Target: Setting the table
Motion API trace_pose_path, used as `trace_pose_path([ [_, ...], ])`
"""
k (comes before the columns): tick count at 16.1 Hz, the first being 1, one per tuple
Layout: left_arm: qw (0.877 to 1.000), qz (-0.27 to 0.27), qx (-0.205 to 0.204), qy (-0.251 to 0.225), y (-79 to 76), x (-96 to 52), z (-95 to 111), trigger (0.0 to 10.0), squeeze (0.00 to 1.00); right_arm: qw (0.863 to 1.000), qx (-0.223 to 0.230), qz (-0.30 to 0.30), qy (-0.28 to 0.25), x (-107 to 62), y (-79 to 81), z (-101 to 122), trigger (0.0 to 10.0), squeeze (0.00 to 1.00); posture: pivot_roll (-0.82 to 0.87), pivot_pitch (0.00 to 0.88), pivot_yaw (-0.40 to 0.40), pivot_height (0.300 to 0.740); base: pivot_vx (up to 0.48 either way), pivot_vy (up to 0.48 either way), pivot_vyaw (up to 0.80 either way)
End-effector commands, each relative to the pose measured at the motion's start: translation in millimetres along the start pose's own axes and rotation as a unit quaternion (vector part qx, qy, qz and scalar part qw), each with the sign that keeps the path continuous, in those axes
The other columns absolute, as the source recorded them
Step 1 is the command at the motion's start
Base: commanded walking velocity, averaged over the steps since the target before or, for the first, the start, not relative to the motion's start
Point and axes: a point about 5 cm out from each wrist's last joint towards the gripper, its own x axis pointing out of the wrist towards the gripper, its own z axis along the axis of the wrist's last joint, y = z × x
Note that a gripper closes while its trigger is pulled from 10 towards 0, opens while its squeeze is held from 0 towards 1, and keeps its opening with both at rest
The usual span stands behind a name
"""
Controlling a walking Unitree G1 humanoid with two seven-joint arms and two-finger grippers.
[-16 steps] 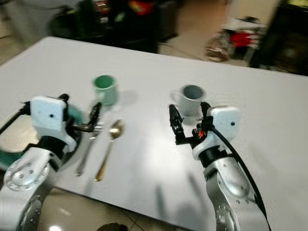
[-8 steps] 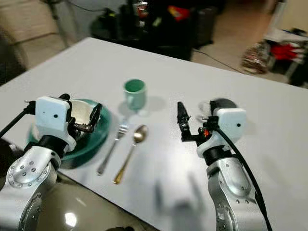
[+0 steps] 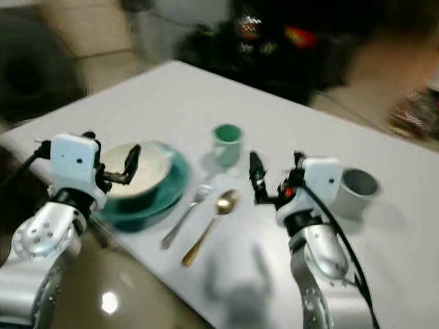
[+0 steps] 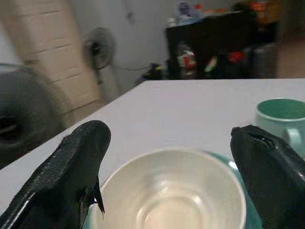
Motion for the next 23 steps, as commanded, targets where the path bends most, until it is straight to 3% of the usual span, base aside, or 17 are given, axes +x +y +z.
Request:
trace_pose_path([
  [1,1.000,0.004,0.004,-0.005,-0.5,-1.5,1.7,10.0,0.00,1.000,0.003,0.000,-0.001,1.0,-1.9,-0.4,10.0,1.00,-0.11,0.000,0.010,0.740,0.000,0.000,0.80],
  [5,1.000,0.004,-0.005,-0.009,-1.4,-1.0,2.7,10.0,0.00,1.000,0.007,0.003,-0.002,2.7,-1.7,-0.3,10.0,1.00,-0.10,0.000,0.007,0.740,0.000,0.000,0.77],
  [16,1.000,0.000,0.008,-0.005,2.5,4.5,0.8,10.0,0.00,0.999,0.031,-0.012,0.000,6.3,-1.1,-3.7,10.0,1.00,-0.09,0.000,0.012,0.740,0.000,0.324,0.00],
  [18,1.000,0.002,0.011,-0.001,4.5,4.6,-2.1,10.0,0.00,0.999,0.043,-0.020,0.022,11.5,-2.4,-7.2,10.0,0.00,-0.09,0.000,0.007,0.740,0.000,0.322,0.00],
  [23,1.000,0.009,0.019,0.005,9.4,5.2,-6.2,10.0,0.00,0.997,0.058,-0.021,0.039,18.9,-4.3,-11.2,10.0,0.00,-0.09,0.000,-0.001,0.740,0.000,0.319,0.00],
])
